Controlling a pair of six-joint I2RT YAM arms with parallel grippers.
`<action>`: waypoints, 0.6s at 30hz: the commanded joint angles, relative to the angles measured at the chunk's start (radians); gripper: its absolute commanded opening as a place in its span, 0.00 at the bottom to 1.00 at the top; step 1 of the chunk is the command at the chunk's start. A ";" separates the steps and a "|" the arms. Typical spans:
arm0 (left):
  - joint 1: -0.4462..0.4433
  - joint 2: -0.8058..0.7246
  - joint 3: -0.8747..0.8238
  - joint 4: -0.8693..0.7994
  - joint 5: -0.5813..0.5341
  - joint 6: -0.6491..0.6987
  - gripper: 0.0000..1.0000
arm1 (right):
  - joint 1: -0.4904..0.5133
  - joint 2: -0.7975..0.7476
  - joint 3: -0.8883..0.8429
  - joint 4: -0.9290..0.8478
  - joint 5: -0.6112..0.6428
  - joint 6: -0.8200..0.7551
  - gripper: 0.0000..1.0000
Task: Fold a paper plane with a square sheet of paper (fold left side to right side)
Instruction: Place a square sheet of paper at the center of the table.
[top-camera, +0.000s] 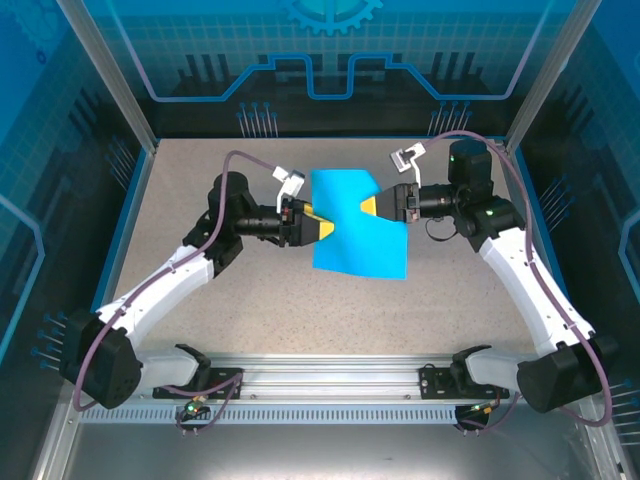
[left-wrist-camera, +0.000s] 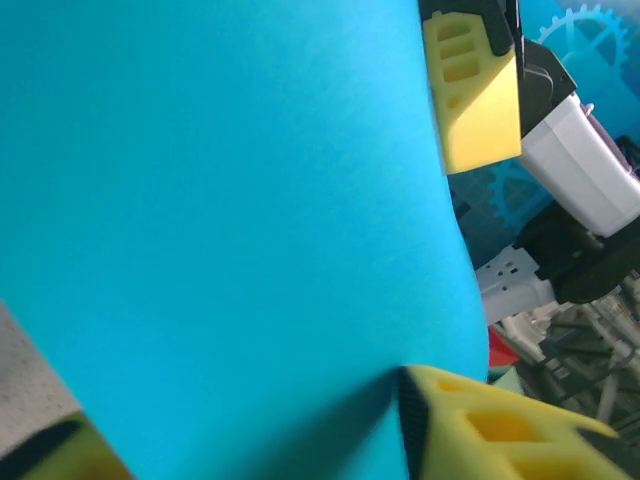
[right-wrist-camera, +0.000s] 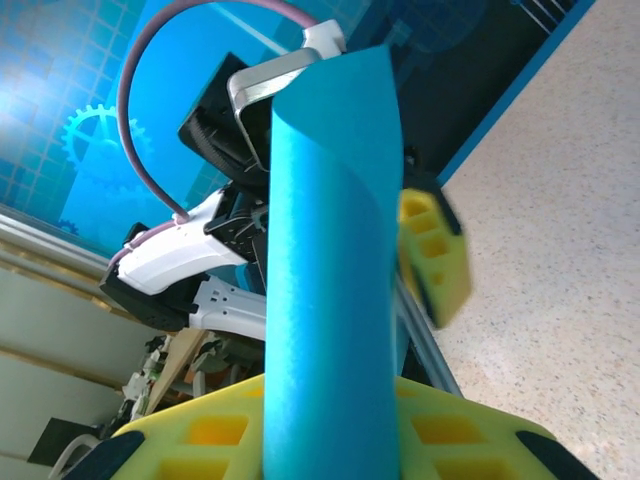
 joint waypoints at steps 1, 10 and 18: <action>0.000 -0.036 -0.018 0.007 -0.023 0.026 0.34 | -0.053 -0.021 0.005 -0.100 0.010 -0.068 0.26; -0.001 -0.034 -0.067 0.002 -0.069 0.003 0.02 | -0.093 -0.014 -0.030 -0.184 0.010 -0.153 0.29; 0.000 -0.023 -0.096 -0.127 -0.176 0.018 0.00 | -0.110 0.014 -0.004 -0.387 0.236 -0.311 0.70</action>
